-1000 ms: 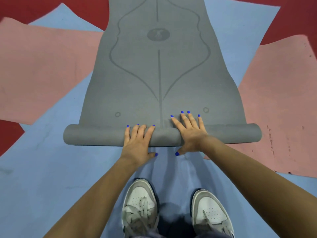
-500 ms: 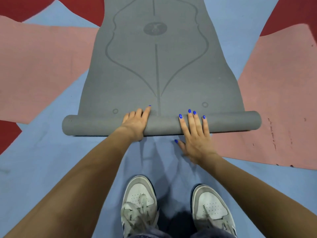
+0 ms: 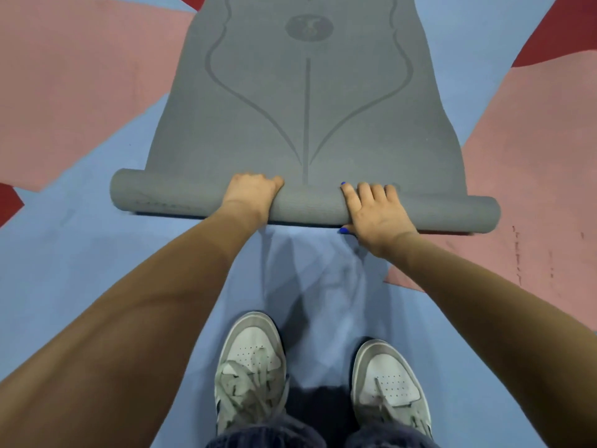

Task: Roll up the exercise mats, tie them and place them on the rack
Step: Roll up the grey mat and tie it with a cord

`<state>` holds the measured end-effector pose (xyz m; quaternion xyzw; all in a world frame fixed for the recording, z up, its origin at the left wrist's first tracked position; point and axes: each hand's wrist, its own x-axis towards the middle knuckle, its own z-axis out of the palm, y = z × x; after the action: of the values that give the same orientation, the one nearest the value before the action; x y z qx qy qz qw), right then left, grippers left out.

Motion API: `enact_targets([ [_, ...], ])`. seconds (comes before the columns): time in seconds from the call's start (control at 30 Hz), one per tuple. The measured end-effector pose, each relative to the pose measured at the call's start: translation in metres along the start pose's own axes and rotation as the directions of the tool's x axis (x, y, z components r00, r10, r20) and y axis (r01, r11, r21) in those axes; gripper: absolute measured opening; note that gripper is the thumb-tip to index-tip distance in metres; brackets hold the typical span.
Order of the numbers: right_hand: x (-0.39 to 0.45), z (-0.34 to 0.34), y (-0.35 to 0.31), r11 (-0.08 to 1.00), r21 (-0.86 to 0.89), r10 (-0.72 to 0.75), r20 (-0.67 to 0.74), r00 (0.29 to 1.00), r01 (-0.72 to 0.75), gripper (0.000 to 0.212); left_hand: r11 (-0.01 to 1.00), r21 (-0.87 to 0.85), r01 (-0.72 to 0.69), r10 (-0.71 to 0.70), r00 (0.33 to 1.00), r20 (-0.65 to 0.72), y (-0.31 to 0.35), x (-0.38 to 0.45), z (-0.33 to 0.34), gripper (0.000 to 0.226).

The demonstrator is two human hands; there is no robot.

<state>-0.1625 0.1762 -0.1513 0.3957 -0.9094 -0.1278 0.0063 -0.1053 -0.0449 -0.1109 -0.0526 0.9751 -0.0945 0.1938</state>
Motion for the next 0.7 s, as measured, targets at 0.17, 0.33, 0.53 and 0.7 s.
enact_targets([
  [0.17, -0.011, -0.001, 0.011, 0.990, 0.063, -0.123, -0.095, 0.988, 0.130, 0.071, 0.995, 0.028, -0.100, 0.099, 0.995, 0.024, -0.005, -0.013, -0.009, 0.051],
  [0.33, -0.050, 0.000, 0.007, 0.974, 0.143, -0.167, -0.064, 0.984, 0.174, 0.071, 0.986, 0.041, -0.161, 0.160, 0.987, 0.033, 0.008, -0.047, -0.001, 0.048],
  [0.53, -0.088, -0.004, 0.001, 0.960, 0.228, -0.168, 0.000, 0.986, 0.164, 0.071, 0.985, -0.008, -0.172, 0.172, 0.983, 0.057, 0.028, -0.081, 0.007, 0.057],
  [0.7, -0.122, -0.009, -0.003, 0.939, 0.279, -0.220, 0.041, 0.975, 0.201, 0.072, 0.976, -0.098, -0.196, 0.209, 0.968, 0.140, 0.039, -0.110, 0.009, 0.071],
])
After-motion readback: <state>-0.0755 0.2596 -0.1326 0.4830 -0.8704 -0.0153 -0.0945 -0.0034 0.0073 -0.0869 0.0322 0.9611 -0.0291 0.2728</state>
